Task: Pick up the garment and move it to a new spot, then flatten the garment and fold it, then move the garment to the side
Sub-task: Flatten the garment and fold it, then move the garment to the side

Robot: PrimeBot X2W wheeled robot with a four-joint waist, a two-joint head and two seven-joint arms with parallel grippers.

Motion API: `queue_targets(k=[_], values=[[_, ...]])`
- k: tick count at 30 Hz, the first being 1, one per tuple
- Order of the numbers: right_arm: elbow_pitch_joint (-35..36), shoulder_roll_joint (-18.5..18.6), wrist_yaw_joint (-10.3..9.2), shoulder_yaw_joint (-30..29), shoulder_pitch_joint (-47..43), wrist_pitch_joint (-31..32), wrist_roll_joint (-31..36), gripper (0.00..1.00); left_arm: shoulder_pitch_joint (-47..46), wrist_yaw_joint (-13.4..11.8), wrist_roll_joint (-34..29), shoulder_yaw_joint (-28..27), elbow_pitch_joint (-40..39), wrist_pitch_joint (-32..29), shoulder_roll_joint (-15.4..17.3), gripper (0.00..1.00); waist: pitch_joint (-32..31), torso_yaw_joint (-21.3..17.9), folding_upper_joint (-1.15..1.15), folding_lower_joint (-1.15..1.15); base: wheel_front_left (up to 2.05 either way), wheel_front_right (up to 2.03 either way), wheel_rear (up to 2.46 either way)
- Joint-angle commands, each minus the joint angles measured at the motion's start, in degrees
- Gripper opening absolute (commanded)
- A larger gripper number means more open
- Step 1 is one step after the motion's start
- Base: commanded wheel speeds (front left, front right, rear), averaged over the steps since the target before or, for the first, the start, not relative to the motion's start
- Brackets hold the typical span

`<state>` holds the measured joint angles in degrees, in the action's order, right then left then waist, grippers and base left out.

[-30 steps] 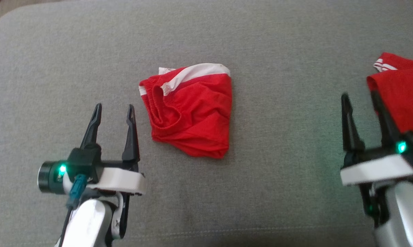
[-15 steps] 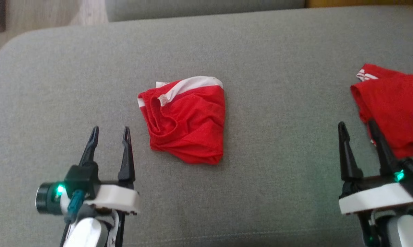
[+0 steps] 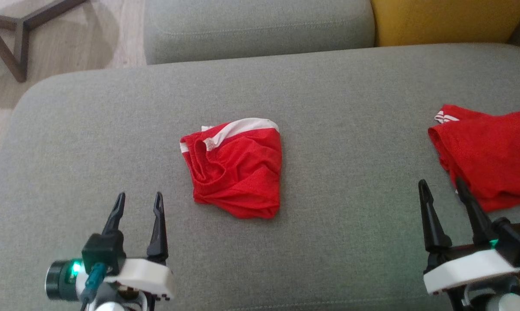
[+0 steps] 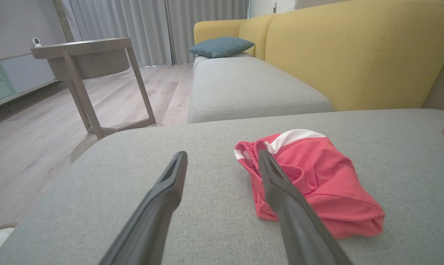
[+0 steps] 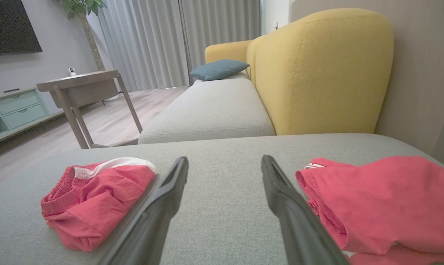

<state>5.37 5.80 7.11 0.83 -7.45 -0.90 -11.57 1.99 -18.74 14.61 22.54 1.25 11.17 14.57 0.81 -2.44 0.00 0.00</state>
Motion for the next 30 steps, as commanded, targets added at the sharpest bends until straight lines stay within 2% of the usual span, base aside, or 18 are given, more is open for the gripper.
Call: queue_targets(k=[1,30], values=[[2.5,0.2,0.37,1.0,0.9,0.2,0.5,1.0,-1.6,-0.5,0.5,-2.0,-2.0,0.1,1.3,1.0,-0.5,0.0,0.0,0.0,0.0,0.0,0.0],[3.7,-0.9,0.37,0.7,-0.4,2.1,0.4,1.0,0.1,-1.6,1.2,-1.5,-2.8,-0.3,2.3,1.0,-1.8,0.6,0.0,0.0,0.0,0.0,0.0]])
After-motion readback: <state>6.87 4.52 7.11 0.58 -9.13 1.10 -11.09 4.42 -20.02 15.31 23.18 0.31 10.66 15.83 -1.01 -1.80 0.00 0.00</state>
